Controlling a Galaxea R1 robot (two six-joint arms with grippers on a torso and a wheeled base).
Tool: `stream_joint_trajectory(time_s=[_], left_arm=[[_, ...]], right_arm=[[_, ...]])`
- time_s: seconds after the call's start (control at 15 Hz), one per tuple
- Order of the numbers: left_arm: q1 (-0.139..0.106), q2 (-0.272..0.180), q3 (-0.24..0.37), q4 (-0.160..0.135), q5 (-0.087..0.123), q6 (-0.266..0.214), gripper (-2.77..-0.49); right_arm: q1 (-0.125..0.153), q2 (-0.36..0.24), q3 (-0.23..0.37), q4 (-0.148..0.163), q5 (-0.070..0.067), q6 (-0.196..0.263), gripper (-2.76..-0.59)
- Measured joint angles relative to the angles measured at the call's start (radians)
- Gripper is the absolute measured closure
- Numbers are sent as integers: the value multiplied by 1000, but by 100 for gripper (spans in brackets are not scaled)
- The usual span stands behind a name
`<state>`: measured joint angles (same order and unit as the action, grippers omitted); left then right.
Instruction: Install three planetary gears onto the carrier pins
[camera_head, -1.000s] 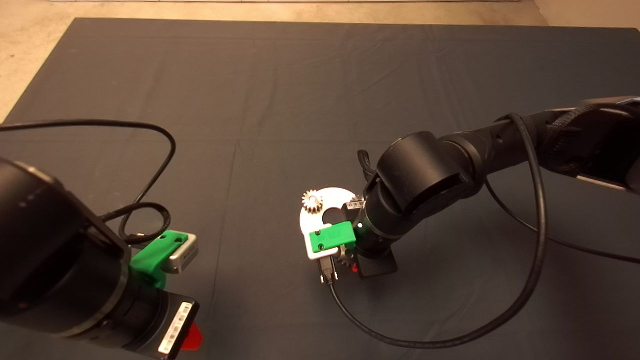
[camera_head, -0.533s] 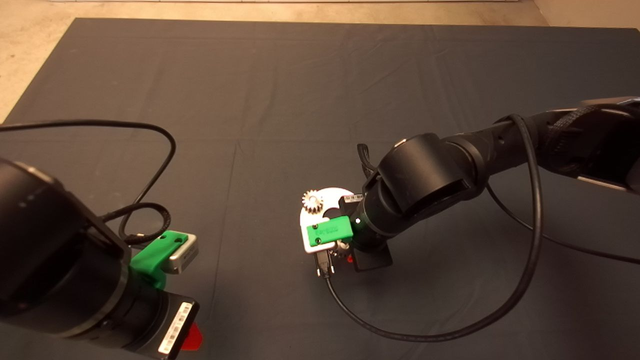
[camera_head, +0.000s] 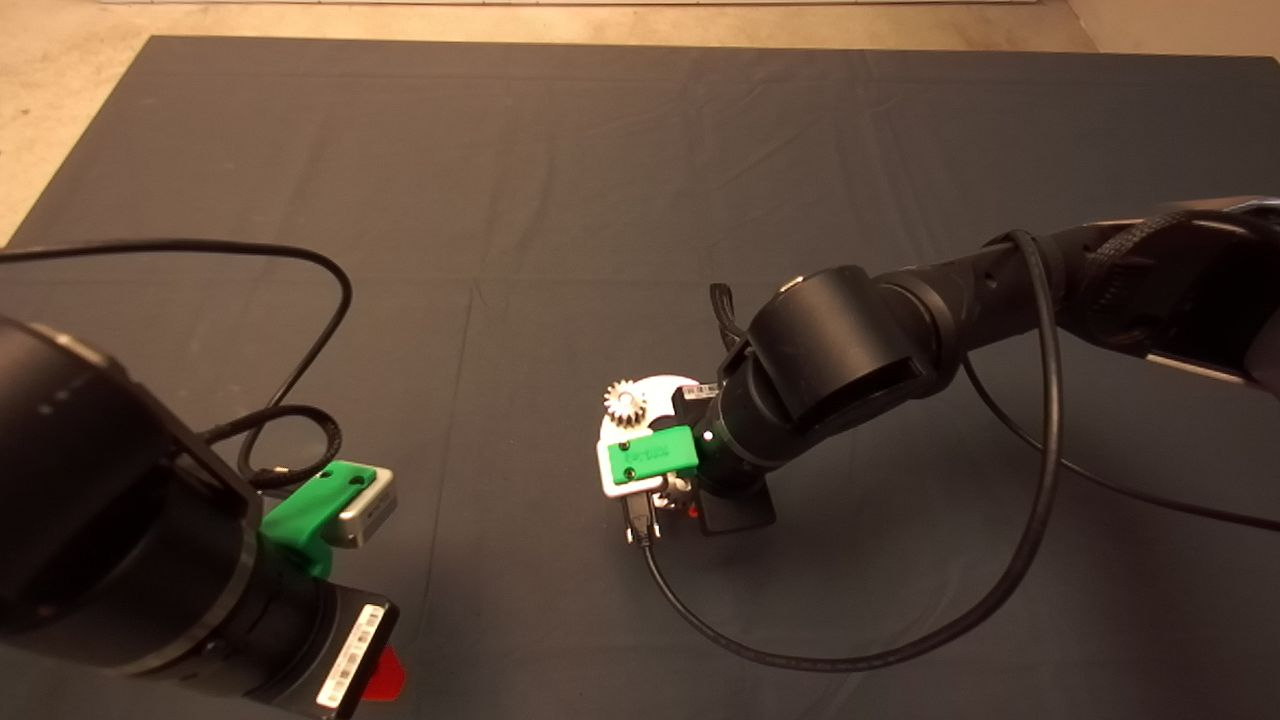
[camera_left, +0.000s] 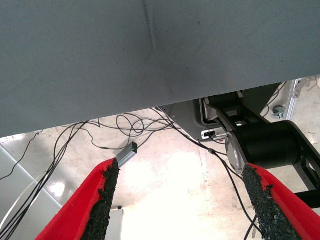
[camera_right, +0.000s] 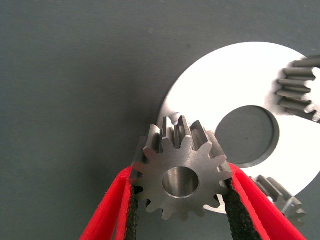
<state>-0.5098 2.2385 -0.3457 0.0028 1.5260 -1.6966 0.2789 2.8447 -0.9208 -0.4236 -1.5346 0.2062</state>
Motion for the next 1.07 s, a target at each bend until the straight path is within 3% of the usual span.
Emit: stream_joint_trajectory(time_s=[0.33, 1.07], left_arm=[[0, 0, 0, 0, 0, 0, -175], [0, 0, 0, 0, 0, 0, -175]], right_arm=[[-3, 15, -38, -2, 0, 0, -104], [-8, 20, -45, 10, 0, -5, -104]])
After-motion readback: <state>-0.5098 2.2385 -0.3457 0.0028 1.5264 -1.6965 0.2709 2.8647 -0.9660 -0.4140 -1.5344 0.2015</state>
